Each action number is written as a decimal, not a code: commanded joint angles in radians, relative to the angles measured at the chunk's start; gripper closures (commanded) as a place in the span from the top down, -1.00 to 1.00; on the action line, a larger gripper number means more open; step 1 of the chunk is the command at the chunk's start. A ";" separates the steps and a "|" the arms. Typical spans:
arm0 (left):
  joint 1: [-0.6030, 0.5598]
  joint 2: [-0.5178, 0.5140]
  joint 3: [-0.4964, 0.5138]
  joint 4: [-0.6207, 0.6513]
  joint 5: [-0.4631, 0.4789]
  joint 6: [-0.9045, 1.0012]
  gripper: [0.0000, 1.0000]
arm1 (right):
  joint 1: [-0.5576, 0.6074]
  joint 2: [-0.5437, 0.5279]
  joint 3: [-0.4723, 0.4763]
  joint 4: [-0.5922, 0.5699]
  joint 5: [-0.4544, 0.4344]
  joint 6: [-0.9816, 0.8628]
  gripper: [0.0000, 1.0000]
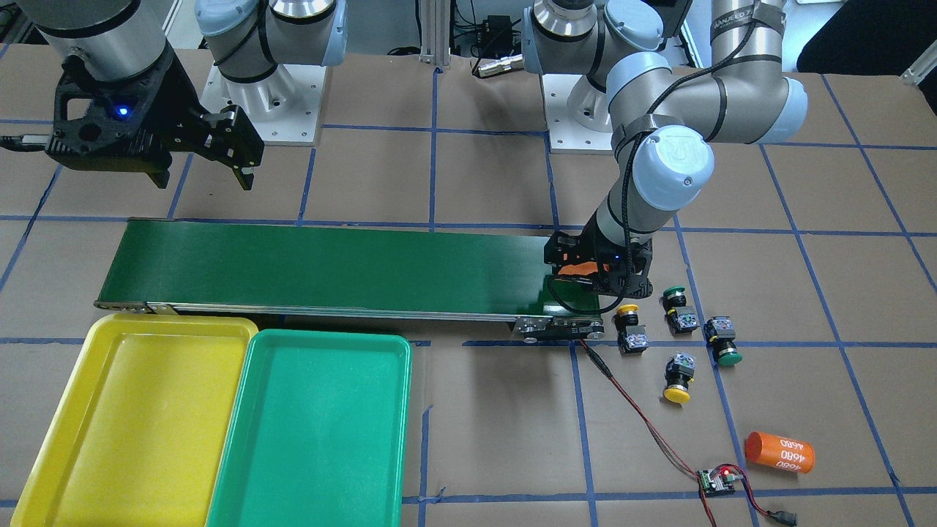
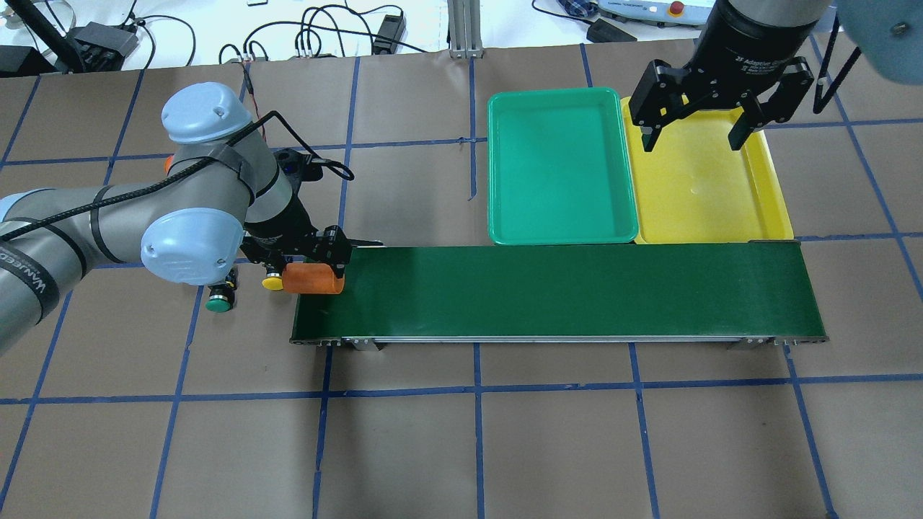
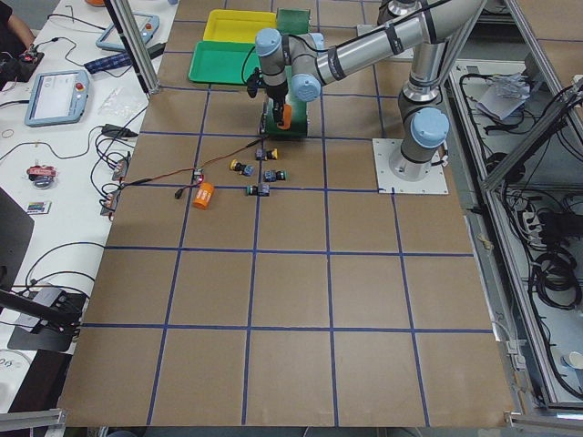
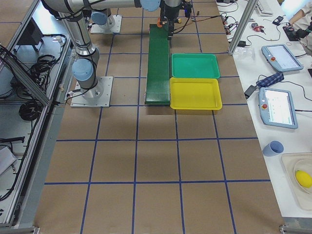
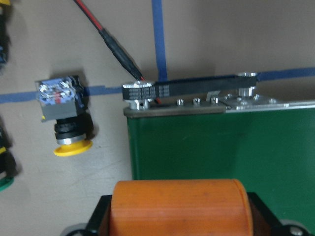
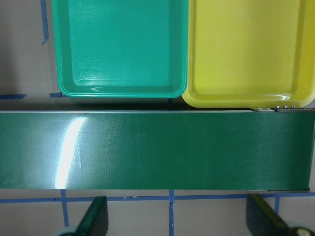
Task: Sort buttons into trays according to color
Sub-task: 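Carry the orange cylinder with the left gripper over the conveyor belt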
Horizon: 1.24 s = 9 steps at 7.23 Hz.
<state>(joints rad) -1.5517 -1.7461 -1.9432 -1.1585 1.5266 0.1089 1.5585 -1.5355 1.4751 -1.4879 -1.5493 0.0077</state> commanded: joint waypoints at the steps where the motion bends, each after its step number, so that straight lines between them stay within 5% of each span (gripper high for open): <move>1: -0.001 -0.004 0.001 0.010 -0.003 0.003 -1.00 | -0.002 0.000 0.001 0.000 0.000 0.000 1.00; 2: -0.002 -0.009 0.003 0.010 -0.003 0.002 -0.95 | 0.000 0.000 0.001 0.000 0.000 0.000 1.00; 5: -0.013 -0.003 -0.002 0.010 -0.003 -0.017 0.76 | 0.000 0.000 0.001 0.000 0.000 0.000 1.00; 9: -0.041 0.007 0.001 0.010 0.000 -0.018 1.00 | 0.000 0.000 0.001 0.000 0.000 0.000 1.00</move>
<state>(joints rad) -1.5892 -1.7410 -1.9443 -1.1490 1.5251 0.0907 1.5578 -1.5356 1.4757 -1.4880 -1.5493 0.0076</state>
